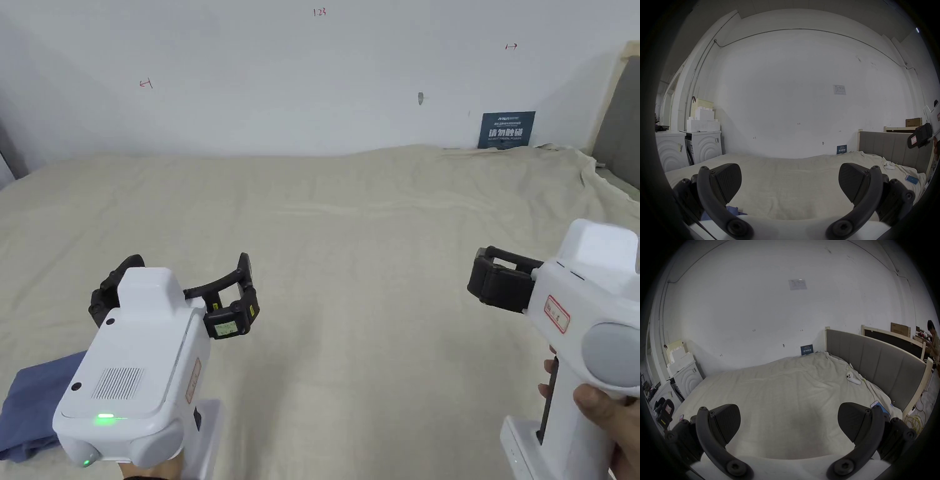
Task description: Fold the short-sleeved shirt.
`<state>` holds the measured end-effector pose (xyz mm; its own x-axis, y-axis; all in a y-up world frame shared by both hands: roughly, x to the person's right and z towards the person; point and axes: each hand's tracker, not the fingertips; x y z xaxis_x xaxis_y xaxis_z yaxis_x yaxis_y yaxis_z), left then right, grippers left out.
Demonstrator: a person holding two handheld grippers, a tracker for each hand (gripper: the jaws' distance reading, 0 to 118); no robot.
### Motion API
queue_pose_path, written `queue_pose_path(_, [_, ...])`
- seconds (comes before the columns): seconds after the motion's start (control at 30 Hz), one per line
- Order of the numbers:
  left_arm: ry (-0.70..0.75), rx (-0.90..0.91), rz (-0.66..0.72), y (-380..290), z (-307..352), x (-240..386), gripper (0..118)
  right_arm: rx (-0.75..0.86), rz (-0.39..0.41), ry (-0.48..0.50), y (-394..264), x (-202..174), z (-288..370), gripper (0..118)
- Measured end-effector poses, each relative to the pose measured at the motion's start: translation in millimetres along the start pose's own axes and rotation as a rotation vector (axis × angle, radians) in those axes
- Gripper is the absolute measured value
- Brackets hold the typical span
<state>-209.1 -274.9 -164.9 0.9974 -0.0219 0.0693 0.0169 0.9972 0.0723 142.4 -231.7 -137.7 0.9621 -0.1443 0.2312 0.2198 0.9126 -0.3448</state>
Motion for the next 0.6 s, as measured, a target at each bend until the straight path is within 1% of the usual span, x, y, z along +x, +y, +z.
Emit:
queue_pose_path(0.1, [0.002,0.003,0.004,0.7,0.4,-0.3,118,0.034,0.011,0.015,-1.4,-0.9,-1.4,117])
queue_pose_path(0.17, [0.003,0.007,0.003,0.9,0.6,-0.5,118,0.110,0.018,0.048,-5.8,0.8,0.2,117])
queue_pose_path(0.27, [0.008,0.010,-0.002,1.4,0.4,-0.4,118,0.223,0.056,0.055,-11.6,2.4,0.0,117])
queue_pose_path(0.37, [0.011,0.011,0.004,1.4,0.4,-0.6,118,0.326,0.075,0.086,-18.4,4.6,0.7,117])
queue_pose_path(0.6, [0.017,0.016,-0.006,-0.7,1.0,0.8,118,0.365,0.116,0.066,-18.9,3.9,2.5,117])
